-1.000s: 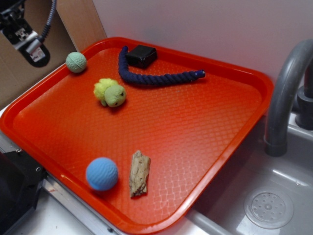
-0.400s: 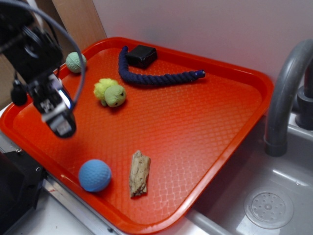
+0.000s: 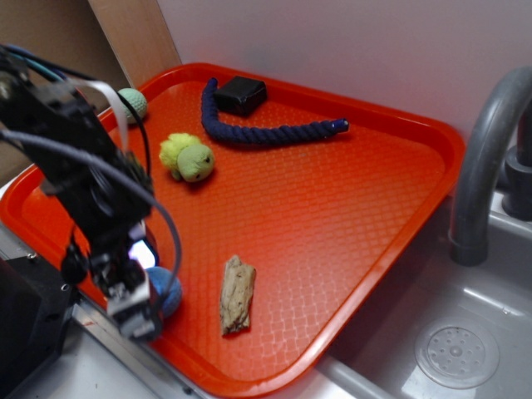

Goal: Grab the blue ball.

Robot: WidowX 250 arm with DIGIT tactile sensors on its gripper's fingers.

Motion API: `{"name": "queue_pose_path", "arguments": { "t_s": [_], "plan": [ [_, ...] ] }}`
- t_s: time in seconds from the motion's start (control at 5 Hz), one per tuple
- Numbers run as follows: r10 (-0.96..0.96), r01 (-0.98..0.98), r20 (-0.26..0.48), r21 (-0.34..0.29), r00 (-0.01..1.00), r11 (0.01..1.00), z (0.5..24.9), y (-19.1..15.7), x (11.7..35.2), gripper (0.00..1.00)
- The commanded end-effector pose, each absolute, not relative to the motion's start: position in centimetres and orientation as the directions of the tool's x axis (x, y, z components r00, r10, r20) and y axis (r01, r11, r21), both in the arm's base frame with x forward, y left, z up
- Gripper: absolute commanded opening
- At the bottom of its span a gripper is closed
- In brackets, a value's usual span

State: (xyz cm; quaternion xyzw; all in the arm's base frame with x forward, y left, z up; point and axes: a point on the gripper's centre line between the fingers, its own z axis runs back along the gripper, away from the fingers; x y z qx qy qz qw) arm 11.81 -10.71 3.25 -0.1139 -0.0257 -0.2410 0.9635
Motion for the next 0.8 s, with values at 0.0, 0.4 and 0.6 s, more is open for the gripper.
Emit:
{"name": "queue_pose_path", "arguments": {
  "t_s": [0.0,0.4,0.6],
  "plan": [
    [-0.44,0.456,0.12,-0.247,0.89,0.855,2.7,-11.1,10.1,0.0],
    [-0.353,0.392,0.213,-0.183,0.911,0.902,5.5,-8.7,12.8,0.0],
    [-0.288,0.307,0.162,-0.115,0.944,0.945,10.5,-5.1,14.5,0.0]
  ]
}}
